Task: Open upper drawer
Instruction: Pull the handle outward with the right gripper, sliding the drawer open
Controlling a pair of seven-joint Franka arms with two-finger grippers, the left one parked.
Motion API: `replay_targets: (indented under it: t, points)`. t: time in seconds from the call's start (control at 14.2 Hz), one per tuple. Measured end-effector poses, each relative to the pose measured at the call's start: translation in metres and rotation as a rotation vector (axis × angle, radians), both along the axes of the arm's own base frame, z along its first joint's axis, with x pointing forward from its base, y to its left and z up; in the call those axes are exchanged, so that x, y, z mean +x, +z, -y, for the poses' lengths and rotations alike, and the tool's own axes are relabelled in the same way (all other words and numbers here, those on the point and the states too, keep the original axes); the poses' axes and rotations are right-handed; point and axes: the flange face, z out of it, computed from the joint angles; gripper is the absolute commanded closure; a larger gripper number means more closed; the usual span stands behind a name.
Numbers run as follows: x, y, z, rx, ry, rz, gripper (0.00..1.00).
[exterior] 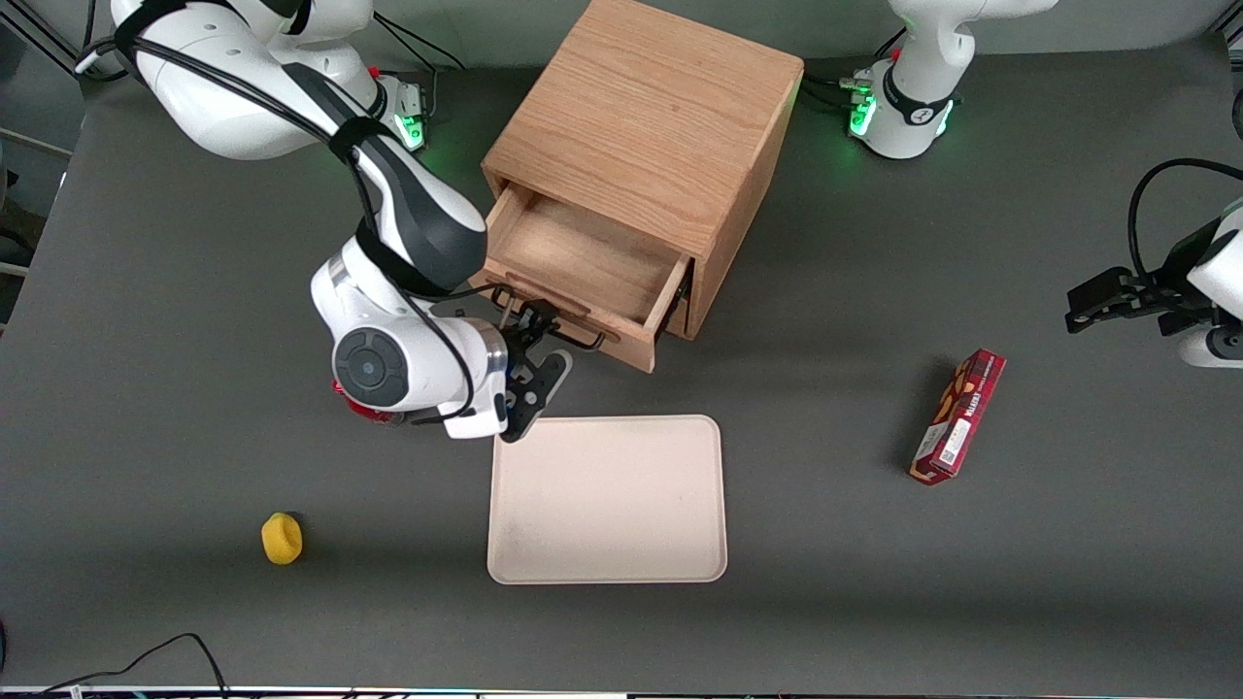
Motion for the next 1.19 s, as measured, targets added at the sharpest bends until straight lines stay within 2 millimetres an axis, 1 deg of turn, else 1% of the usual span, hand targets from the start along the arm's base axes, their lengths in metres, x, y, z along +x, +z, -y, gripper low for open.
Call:
replay_targets:
  t: [0.28,0.98,1.19]
  points:
    - [0.023,0.002,0.023,0.006,-0.007,0.029,0.00]
    - [0.065,0.002,0.070,0.015,0.015,0.108,0.00]
    - [0.074,0.000,0.077,0.021,0.006,0.121,0.00]
